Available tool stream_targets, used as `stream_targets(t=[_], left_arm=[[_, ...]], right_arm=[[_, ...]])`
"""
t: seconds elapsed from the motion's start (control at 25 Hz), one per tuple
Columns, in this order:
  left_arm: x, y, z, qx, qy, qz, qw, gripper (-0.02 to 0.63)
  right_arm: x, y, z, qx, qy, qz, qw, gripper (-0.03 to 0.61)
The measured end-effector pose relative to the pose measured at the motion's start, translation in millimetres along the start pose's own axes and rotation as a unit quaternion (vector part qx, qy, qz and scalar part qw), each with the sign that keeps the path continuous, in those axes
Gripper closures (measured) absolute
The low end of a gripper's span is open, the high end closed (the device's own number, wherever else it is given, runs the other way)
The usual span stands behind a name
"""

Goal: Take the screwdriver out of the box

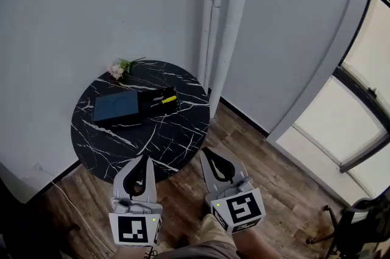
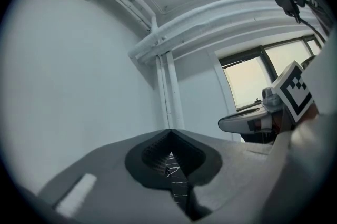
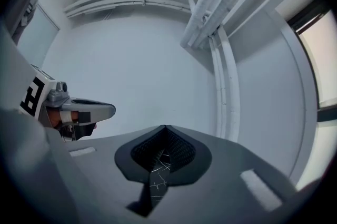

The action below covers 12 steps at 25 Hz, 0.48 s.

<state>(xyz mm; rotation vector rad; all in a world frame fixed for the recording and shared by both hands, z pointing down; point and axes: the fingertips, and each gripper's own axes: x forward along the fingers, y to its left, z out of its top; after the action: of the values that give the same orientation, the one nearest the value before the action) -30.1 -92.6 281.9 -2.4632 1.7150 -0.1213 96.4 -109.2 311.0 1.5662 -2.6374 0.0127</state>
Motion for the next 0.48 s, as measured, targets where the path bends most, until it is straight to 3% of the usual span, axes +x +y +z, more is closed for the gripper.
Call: stream_targets(t=[0.48], left_arm=[[129, -2, 7, 0.015, 0.015, 0.067, 0.9975, 0.614]], right_arm=[[106, -96, 7, 0.006, 0.001, 0.092, 0.996, 0.552]])
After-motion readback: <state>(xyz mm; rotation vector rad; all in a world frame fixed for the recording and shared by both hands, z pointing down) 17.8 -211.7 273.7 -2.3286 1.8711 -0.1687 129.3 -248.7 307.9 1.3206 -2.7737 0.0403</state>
